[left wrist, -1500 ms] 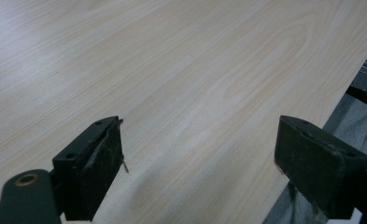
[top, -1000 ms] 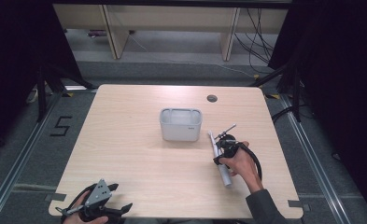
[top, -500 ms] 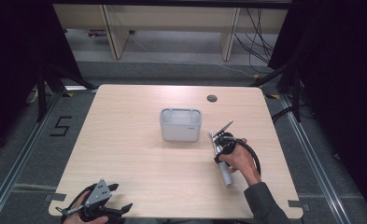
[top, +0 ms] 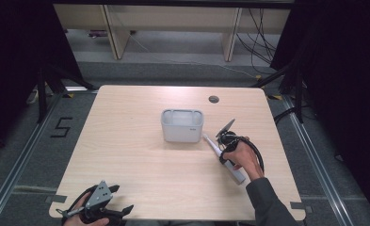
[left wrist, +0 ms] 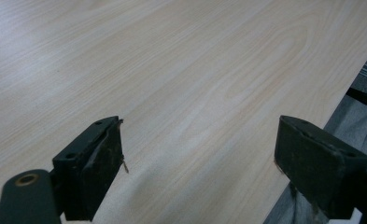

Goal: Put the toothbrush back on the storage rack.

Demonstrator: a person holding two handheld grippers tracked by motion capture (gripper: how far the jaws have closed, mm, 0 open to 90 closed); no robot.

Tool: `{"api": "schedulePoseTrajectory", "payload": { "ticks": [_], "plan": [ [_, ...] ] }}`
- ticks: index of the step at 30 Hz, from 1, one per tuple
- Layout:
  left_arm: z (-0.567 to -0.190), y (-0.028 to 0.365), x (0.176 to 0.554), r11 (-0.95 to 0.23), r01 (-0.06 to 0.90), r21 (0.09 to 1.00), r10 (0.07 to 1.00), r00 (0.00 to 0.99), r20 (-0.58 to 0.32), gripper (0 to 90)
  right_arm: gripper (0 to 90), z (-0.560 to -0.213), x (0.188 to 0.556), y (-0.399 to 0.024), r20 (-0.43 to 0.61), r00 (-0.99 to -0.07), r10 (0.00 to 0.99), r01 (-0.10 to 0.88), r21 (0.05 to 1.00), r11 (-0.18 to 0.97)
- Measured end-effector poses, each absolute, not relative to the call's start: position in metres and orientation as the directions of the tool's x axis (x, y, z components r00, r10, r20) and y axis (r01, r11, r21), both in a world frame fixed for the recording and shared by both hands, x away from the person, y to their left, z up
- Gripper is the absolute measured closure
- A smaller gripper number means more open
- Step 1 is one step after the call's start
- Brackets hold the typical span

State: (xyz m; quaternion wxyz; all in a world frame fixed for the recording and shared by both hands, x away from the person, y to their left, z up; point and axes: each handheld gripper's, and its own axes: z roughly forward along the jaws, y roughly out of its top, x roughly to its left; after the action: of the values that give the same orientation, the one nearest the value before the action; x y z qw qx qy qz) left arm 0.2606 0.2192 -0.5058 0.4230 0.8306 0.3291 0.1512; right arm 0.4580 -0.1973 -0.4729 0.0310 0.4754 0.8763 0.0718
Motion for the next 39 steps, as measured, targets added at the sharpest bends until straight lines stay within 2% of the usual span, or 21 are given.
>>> {"api": "schedulePoseTrajectory", "payload": {
  "ticks": [2, 3, 4, 6, 9, 16, 20, 27, 39],
  "plan": [
    [-0.506, 0.219, 0.261, -0.424, 0.418, 0.803, 0.675, 0.737, -0.028, 14.7, 65.4, -0.473, 0.461, -0.197, 0.017, -0.555, 0.831, 0.824, 0.146, 0.548],
    [-0.505, 0.221, 0.262, -0.454, 0.403, 0.795, 0.667, 0.745, 0.003, 14.7, 65.4, -0.473, 0.461, -0.197, 0.016, -0.551, 0.834, 0.828, 0.137, 0.544],
    [-0.506, 0.219, 0.261, -0.428, 0.417, 0.802, 0.674, 0.738, -0.023, 14.7, 65.5, -0.473, 0.463, -0.197, 0.011, -0.56, 0.828, 0.823, 0.127, 0.554],
    [-0.505, 0.22, 0.261, -0.439, 0.413, 0.798, 0.672, 0.74, -0.014, 14.7, 65.6, -0.473, 0.466, -0.196, 0.006, -0.552, 0.834, 0.83, 0.1, 0.548],
    [-0.505, 0.22, 0.261, -0.439, 0.411, 0.799, 0.671, 0.741, -0.013, 14.8, 65.8, -0.474, 0.469, -0.197, 0.039, -0.577, 0.816, 0.814, 0.103, 0.571],
    [-0.505, 0.22, 0.261, -0.443, 0.413, 0.796, 0.671, 0.742, -0.011, 14.7, 66.1, -0.474, 0.47, -0.194, 0.015, -0.58, 0.814, 0.812, 0.092, 0.577],
    [-0.505, 0.22, 0.261, -0.443, 0.413, 0.796, 0.671, 0.742, -0.012, 14.7, 66.2, -0.474, 0.468, -0.192, 0.01, -0.564, 0.825, 0.823, 0.092, 0.561],
    [-0.505, 0.22, 0.26, -0.431, 0.419, 0.799, 0.674, 0.738, -0.023, 14.7, 66.4, -0.473, 0.47, -0.19, 0.009, -0.546, 0.837, 0.837, 0.031, 0.546],
    [-0.505, 0.221, 0.262, -0.451, 0.405, 0.795, 0.672, 0.741, 0.003, 14.7, 66.6, -0.473, 0.472, -0.198, 0.008, -0.551, 0.834, 0.833, 0.056, 0.55]
  ]
}}
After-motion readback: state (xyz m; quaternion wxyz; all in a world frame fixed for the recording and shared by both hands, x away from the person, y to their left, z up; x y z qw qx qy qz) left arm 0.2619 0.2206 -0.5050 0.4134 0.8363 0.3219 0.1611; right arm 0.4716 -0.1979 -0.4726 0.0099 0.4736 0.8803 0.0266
